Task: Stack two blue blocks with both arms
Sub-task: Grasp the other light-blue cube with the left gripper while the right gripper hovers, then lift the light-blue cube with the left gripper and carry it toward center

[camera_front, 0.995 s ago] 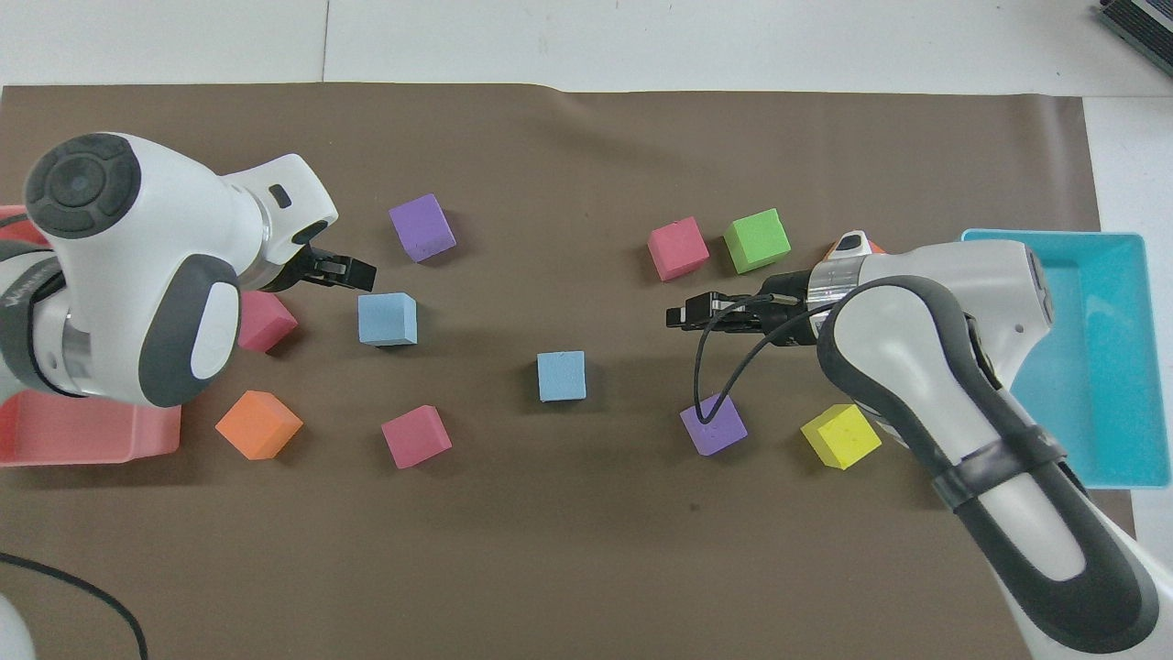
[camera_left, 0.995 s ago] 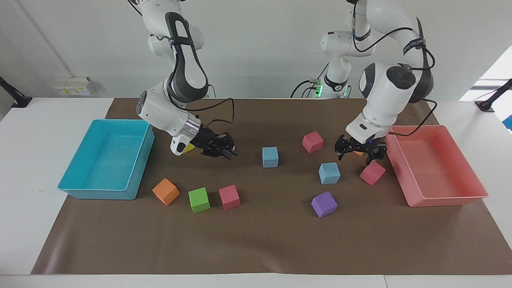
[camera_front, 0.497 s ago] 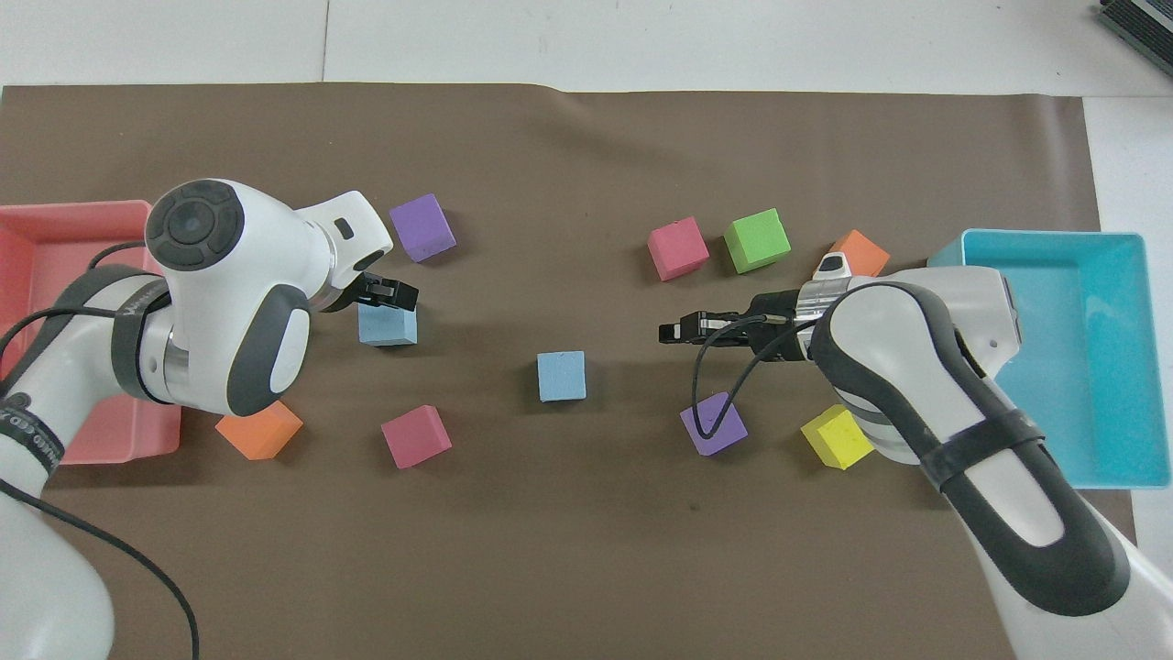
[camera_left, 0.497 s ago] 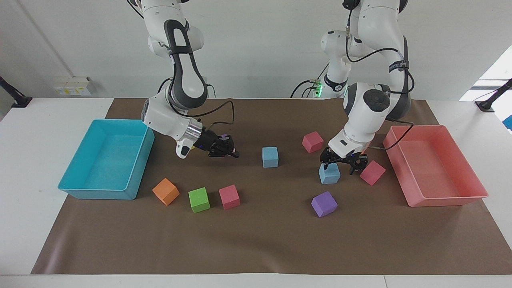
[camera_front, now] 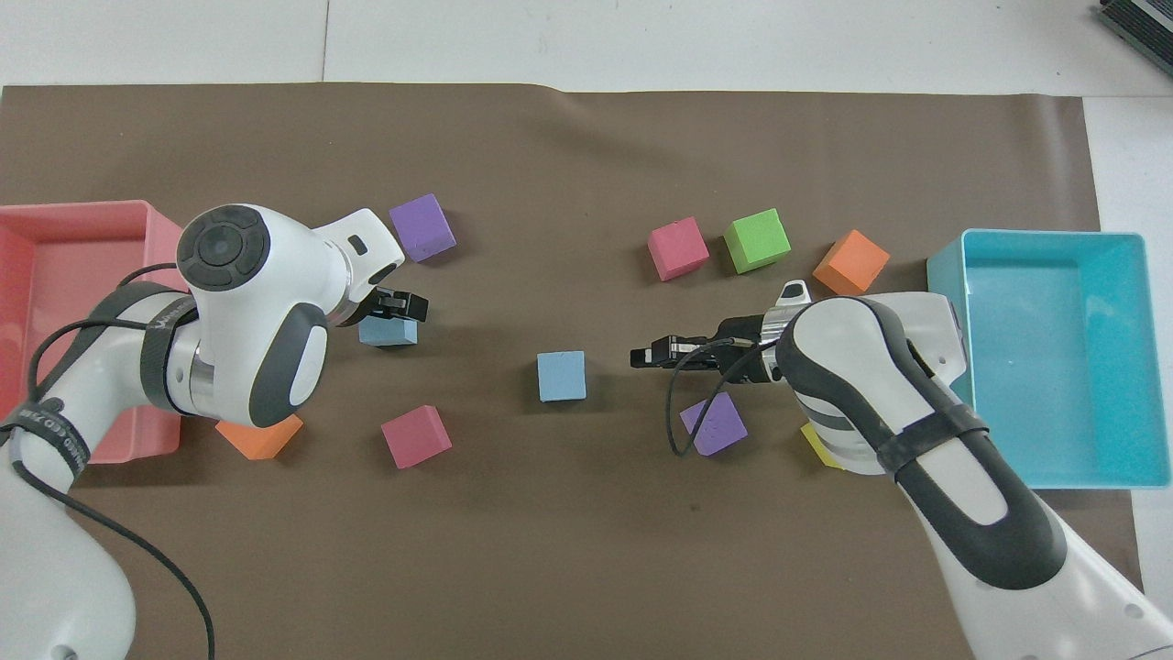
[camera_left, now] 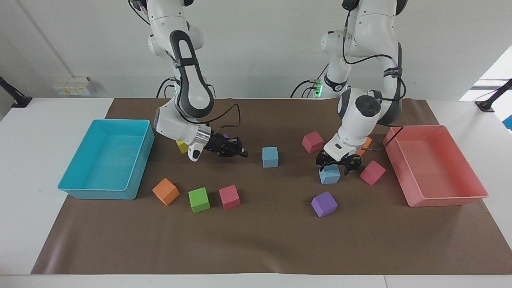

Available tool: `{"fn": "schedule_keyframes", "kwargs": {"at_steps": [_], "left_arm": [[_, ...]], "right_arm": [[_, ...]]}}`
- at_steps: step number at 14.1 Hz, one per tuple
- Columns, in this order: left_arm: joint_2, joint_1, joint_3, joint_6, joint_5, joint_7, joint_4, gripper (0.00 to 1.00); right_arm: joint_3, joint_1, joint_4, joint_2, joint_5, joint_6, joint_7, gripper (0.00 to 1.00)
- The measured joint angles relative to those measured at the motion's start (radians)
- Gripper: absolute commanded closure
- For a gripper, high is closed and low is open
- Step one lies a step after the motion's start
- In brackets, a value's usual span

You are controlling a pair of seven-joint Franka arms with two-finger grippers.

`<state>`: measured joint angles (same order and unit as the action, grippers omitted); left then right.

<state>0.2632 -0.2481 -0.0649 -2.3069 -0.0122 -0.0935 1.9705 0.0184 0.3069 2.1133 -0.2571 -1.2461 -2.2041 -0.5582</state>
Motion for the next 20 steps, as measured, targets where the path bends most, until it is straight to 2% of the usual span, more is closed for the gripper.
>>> {"fn": "schedule_keyframes", "kwargs": {"at_steps": [3,4,5,6,8,9,14,17,20], "left_arm": [[0.028,-0.014,-0.001,-0.006,0.000,-0.031,0.005,0.00],[0.036,-0.019,-0.001,-0.010,0.000,-0.035,0.005,0.07],[0.039,-0.021,-0.001,-0.012,0.000,-0.037,0.005,0.52],[0.040,-0.021,-0.001,-0.010,0.000,-0.038,0.005,0.84],[0.040,-0.021,0.002,-0.003,0.000,-0.057,0.005,0.97],[0.039,-0.021,0.002,0.006,0.000,-0.077,0.005,1.00],[-0.005,-0.021,0.005,0.046,0.000,-0.120,-0.030,1.00],[-0.045,-0.030,-0.004,0.175,0.000,-0.200,-0.113,1.00],[-0.048,-0.093,-0.008,0.224,0.000,-0.318,-0.192,1.00]], "right_arm": [[0.000,0.006,0.009,-0.003,0.000,-0.015,-0.002,1.00],[0.000,0.011,0.011,-0.005,0.000,-0.019,-0.002,1.00],[0.000,0.015,0.011,-0.006,0.000,-0.021,-0.002,1.00],[0.000,0.016,0.012,-0.010,0.000,-0.021,-0.002,1.00],[0.000,0.018,0.015,-0.034,0.000,-0.028,-0.010,1.00],[0.000,0.020,0.015,-0.048,0.000,-0.037,-0.018,1.00],[0.000,0.041,0.013,-0.064,-0.001,-0.067,-0.022,1.00],[0.000,0.059,0.013,-0.064,-0.004,-0.091,-0.022,1.00],[0.000,0.060,0.013,-0.064,-0.005,-0.093,-0.022,1.00]]}}
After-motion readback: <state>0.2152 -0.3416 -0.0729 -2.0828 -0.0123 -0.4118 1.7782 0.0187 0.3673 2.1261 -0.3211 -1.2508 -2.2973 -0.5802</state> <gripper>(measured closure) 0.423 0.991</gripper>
